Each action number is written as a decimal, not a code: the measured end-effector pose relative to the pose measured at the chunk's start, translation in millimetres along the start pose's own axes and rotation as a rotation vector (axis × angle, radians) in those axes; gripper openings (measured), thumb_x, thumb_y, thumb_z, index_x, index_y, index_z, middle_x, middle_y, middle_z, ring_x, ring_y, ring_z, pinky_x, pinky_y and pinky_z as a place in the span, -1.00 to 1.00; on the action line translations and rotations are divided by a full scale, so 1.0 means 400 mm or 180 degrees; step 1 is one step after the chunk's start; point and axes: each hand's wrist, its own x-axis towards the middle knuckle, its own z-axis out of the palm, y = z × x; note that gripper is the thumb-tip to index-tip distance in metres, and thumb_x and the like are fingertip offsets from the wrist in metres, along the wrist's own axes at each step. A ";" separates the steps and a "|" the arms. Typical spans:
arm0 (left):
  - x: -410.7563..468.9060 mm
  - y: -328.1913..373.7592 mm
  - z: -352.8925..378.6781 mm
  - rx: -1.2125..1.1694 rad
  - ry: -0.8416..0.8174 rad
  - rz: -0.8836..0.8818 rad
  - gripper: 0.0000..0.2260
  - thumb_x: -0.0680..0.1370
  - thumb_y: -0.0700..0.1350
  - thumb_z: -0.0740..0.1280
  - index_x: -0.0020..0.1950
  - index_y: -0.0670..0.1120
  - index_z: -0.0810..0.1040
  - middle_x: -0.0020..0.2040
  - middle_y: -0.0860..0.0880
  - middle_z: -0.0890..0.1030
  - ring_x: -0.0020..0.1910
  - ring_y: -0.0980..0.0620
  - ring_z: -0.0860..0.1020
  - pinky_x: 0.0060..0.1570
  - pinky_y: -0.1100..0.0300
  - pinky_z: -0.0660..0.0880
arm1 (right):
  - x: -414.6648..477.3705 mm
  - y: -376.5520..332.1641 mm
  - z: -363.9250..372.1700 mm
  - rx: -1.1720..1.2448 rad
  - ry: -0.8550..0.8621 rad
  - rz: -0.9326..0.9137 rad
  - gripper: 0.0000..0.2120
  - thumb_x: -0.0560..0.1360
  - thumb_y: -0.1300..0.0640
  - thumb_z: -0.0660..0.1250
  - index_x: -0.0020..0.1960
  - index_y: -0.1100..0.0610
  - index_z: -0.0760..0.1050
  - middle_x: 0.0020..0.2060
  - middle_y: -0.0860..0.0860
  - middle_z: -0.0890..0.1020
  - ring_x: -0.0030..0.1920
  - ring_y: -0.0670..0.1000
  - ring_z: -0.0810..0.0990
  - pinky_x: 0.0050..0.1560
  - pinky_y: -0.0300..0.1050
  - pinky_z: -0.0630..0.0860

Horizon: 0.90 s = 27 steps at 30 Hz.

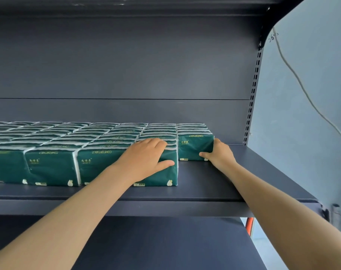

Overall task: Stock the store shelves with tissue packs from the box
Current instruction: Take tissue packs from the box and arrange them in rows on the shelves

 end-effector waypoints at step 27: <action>-0.521 -0.105 -0.696 0.0357 0.0695 -0.0663 -0.63 0.61 0.09 0.14 0.23 -0.16 0.46 0.15 -0.13 0.49 0.12 -0.15 0.46 0.07 -0.03 0.45 | -0.692 -0.499 -0.528 -0.2343 0.0134 -0.0943 -0.53 0.53 -0.03 0.29 0.33 0.22 0.39 0.23 0.13 0.52 0.25 0.18 0.46 0.23 0.03 0.43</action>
